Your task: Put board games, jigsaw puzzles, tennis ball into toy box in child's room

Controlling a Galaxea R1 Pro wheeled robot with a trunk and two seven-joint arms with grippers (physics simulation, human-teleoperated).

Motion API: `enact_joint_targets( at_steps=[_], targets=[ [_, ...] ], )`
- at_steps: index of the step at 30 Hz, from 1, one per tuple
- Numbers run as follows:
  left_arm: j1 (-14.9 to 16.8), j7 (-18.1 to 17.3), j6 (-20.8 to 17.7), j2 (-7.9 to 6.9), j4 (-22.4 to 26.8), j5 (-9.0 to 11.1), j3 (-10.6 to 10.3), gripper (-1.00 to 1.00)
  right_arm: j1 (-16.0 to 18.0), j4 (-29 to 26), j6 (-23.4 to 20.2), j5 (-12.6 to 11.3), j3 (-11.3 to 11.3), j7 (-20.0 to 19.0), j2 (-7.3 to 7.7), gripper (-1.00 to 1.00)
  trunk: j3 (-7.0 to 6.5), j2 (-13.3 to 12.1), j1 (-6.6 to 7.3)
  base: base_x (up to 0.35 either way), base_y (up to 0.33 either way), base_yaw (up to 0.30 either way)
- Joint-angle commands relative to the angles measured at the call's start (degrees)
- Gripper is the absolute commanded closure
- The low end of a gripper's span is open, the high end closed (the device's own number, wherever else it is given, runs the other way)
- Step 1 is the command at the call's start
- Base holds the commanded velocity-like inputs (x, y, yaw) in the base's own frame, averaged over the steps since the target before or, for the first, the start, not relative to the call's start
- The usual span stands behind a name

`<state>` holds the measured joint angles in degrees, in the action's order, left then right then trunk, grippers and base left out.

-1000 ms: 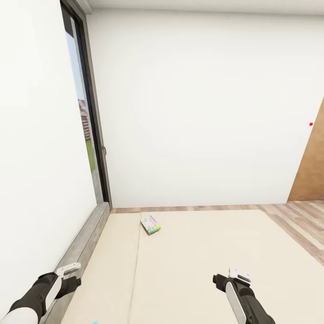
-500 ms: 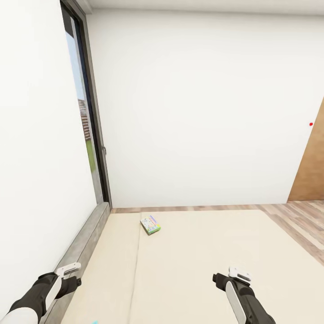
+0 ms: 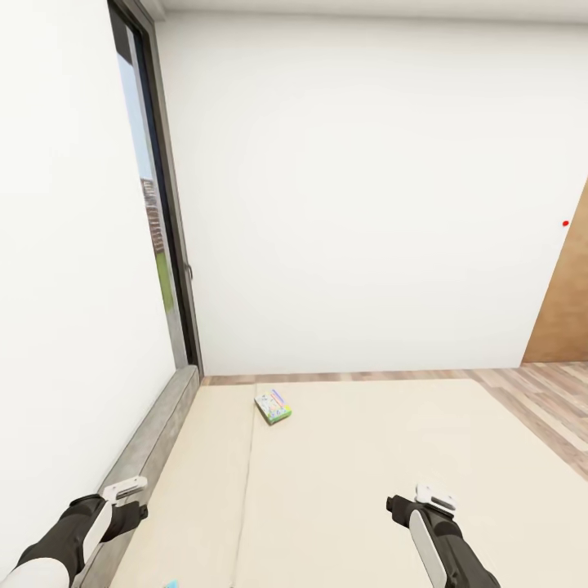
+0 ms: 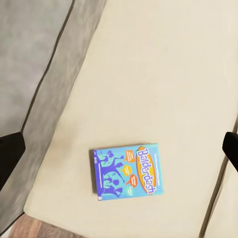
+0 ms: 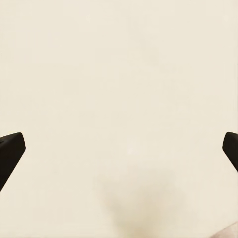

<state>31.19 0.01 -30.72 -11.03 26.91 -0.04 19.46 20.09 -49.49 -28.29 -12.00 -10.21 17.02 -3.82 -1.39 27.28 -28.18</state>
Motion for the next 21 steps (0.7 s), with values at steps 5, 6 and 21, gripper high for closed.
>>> enact_joint_targets(
  at_steps=[5,6,21],
  targets=[
    [0.0,-0.1,-0.4,0.03,0.1,0.0,0.2,-1.00,0.0,-0.1,-0.2,-0.8,-0.1,0.4,-0.04,-1.00,0.46,0.0,-0.02,0.000,0.000,0.000],
    [0.0,-0.1,-0.4,0.03,0.1,0.0,0.2,-1.00,0.0,-0.1,-0.2,-0.9,-0.1,0.4,-0.04,-1.00,0.55,0.0,-0.02,0.000,0.000,0.000],
    [0.0,-0.3,-0.7,-0.04,0.6,0.2,0.3,-1.00,0.0,-0.1,-0.4,-1.0,0.0,0.4,-0.05,-1.00,1.93,0.0,-0.02,0.000,0.000,0.000]
  ],
)
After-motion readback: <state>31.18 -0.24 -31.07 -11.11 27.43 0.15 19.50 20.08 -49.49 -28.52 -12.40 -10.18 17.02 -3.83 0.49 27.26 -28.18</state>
